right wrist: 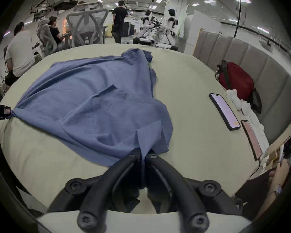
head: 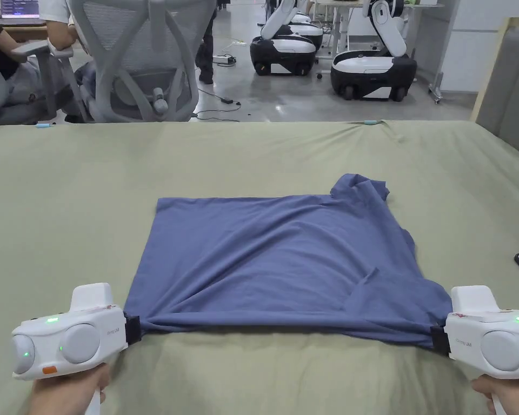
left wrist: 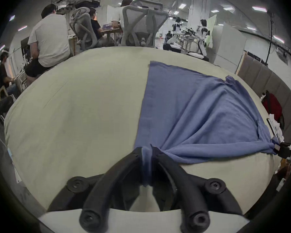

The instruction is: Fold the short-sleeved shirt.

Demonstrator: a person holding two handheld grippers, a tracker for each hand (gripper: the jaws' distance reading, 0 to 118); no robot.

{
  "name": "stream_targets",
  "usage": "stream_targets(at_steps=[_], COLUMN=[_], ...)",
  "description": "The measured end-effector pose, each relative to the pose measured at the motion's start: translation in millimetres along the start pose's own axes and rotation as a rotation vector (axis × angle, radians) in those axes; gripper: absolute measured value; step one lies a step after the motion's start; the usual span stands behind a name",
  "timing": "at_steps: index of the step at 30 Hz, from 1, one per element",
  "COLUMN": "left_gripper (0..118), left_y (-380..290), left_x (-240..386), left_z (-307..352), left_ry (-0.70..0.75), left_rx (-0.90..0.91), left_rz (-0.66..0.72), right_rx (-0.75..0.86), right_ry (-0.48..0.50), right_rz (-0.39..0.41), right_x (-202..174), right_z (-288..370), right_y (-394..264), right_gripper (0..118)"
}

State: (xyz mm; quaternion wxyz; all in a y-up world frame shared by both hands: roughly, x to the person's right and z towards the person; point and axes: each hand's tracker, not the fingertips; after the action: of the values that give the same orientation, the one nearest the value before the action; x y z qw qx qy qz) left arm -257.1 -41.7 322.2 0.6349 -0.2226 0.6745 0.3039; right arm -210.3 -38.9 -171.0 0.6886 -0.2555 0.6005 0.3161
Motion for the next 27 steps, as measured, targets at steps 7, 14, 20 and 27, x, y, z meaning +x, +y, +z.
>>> stream_targets(at_steps=[7, 14, 20, 27], left_gripper=[115, 5, 4, 18], left_y=[-1.9, -2.6, -3.6, 3.4], left_x=[-5.3, 9.7, 14.8, 4.4], left_z=[22.2, 31.9, 38.3, 41.8], left_ry=[0.007, 0.056, 0.011, 0.004], left_rx=[0.074, 0.112, 0.103, 0.115], left_rz=[0.014, -0.061, -0.058, -0.015], right_rx=[0.111, 0.178, 0.182, 0.172], right_ry=[-0.034, -0.043, -0.022, -0.013], right_rz=[-0.016, -0.004, -0.004, -0.014], right_x=[-6.6, -33.6, -39.8, -32.2], right_z=[29.6, 42.3, 42.0, 42.2], right_y=[-3.7, 1.1, 1.8, -0.6], right_gripper=[109, 0, 0, 0])
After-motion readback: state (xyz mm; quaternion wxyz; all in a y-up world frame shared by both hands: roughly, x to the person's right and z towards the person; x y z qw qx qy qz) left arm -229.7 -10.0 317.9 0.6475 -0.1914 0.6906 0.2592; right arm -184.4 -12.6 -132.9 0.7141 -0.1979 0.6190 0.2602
